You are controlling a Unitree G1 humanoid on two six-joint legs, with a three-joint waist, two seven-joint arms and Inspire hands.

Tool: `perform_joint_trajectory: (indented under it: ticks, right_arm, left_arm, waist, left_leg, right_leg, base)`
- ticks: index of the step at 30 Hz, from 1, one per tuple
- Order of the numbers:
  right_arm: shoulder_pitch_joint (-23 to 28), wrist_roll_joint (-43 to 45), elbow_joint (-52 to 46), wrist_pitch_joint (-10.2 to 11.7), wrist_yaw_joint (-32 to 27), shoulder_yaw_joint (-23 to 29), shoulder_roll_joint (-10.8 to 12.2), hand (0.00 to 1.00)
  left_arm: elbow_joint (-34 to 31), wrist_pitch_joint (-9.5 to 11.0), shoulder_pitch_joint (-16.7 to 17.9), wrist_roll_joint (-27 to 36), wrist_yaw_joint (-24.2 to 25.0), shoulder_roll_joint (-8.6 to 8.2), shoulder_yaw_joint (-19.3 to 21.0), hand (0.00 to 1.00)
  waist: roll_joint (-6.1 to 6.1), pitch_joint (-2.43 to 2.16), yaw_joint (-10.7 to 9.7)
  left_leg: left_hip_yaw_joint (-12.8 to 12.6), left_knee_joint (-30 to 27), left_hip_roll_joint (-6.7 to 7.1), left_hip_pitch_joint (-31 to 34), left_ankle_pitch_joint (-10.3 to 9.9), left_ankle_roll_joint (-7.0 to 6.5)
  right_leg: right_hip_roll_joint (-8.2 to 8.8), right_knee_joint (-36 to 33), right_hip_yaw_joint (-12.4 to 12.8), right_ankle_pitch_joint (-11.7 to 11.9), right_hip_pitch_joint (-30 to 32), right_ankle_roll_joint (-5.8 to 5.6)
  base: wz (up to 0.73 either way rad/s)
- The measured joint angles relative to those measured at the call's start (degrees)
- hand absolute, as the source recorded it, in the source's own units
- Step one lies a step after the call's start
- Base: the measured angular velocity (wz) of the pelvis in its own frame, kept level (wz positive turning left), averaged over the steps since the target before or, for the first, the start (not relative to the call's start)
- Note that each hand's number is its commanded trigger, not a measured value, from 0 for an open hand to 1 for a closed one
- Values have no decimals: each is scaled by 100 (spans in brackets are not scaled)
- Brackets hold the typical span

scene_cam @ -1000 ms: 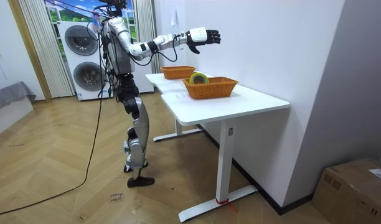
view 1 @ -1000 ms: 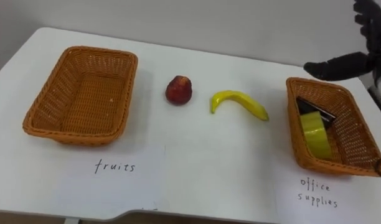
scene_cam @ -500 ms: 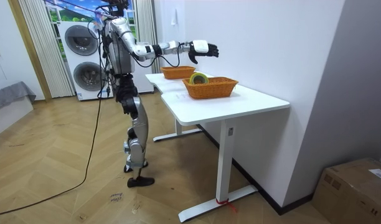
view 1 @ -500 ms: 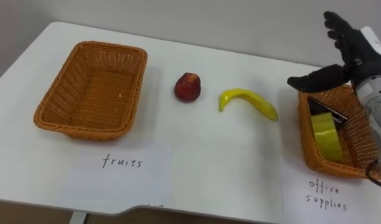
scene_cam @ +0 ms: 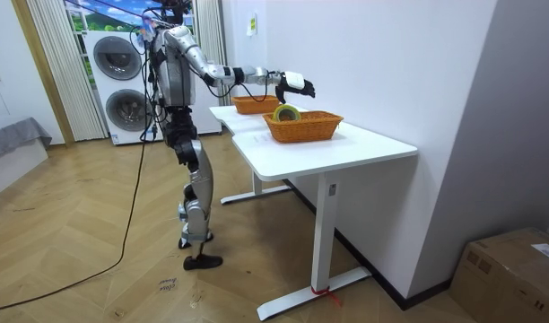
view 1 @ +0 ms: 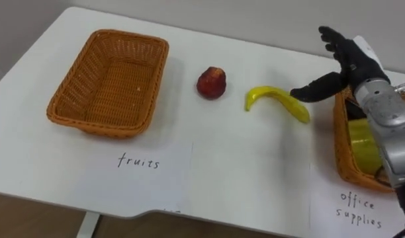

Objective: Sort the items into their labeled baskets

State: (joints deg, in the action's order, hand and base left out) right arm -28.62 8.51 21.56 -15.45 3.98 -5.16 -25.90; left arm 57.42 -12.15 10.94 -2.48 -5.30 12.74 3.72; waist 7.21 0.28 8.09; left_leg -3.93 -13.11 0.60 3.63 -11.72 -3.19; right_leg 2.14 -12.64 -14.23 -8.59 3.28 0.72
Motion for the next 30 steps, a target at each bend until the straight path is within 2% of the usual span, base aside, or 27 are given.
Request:
perform_joint_trajectory:
  ticks: [6,9,19,25,30]
  right_arm:
    - [-260,110,396,38,-30,-188,0,0]
    - [-333,109,515,60,-34,-288,0,0]
    - [-505,319,854,123,-137,-511,-23,0]
    - [-597,778,991,167,-130,-720,-27,0]
    - [-626,808,1063,173,-124,-729,-27,0]
  left_arm:
    - [1,-4,-46,82,-15,11,-207,0]
    - [0,4,-71,236,-26,13,-332,0]
    - [-6,67,-73,740,-36,13,-394,0]
    - [-6,98,-99,748,-53,12,-403,0]
    - [13,144,-183,753,-50,13,-476,0]
  waist:
    - [-8,0,24]
    - [-50,12,19]
    - [-88,17,31]
    - [-89,18,33]
    - [-83,24,43]
  left_leg:
    - [83,-72,10,204,7,1]
    - [93,-79,11,291,10,0]
    - [111,-65,16,381,20,4]
    - [115,-59,16,403,23,3]
    - [121,-56,19,405,29,3]
  right_leg:
    - [6,-5,-40,2,181,2]
    - [9,-9,-30,3,268,5]
    - [46,-10,-39,2,359,3]
    - [52,-15,-91,2,378,3]
    - [54,-18,-105,3,377,3]
  base:
    - [6]
    - [0]
    - [0]
    - [0]
    - [0]
